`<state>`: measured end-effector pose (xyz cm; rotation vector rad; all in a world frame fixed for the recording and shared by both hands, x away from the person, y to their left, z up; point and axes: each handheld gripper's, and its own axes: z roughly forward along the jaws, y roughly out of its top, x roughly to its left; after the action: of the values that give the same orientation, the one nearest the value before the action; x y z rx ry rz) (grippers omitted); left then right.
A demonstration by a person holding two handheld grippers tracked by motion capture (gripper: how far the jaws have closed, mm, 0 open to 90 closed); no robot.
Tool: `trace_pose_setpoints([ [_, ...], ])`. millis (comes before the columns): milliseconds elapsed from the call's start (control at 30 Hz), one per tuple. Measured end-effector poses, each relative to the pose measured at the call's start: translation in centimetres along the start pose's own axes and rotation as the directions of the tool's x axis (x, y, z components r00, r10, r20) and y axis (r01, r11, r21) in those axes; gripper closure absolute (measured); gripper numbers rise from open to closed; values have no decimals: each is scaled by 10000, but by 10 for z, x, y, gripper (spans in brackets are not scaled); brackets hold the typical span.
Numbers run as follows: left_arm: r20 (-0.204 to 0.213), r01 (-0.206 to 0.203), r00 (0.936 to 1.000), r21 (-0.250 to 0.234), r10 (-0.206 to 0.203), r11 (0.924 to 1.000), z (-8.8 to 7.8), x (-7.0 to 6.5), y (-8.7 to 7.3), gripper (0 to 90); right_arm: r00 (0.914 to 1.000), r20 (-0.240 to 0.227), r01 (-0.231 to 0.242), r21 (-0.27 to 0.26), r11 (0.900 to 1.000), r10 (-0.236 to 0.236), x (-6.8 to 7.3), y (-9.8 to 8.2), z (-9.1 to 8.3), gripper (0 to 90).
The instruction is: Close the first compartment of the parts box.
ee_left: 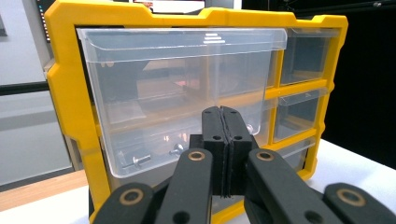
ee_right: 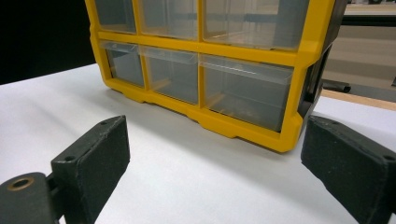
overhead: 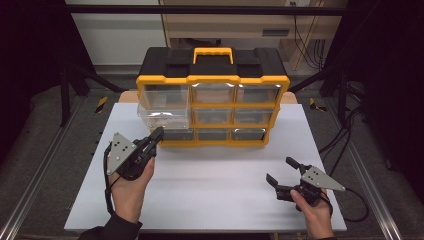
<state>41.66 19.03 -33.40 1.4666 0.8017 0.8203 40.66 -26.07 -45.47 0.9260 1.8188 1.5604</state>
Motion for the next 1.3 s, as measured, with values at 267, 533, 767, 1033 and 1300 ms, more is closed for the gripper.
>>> trace_pose_setpoints([
  [267,-187,-34,9998,64,35,10000,6,-1,3,893,10000,41,75,96,9999,-75,0,-1,1,80],
  [533,-245,3,9997,132,0,9999,10,-1,3,894,9999,-17,118,249,9996,-118,1,-1,1,79],
  [767,-288,149,9995,61,-147,9999,13,2,3,895,10000,-36,78,278,9996,-77,0,-2,1,82],
  [1033,-308,177,9994,169,-172,9997,18,3,4,896,10000,-43,58,266,9996,-57,0,-2,1,78],
  [1300,-295,203,9994,258,-196,9995,24,5,8,896,10000,-70,1,282,9996,1,0,-2,1,77],
])
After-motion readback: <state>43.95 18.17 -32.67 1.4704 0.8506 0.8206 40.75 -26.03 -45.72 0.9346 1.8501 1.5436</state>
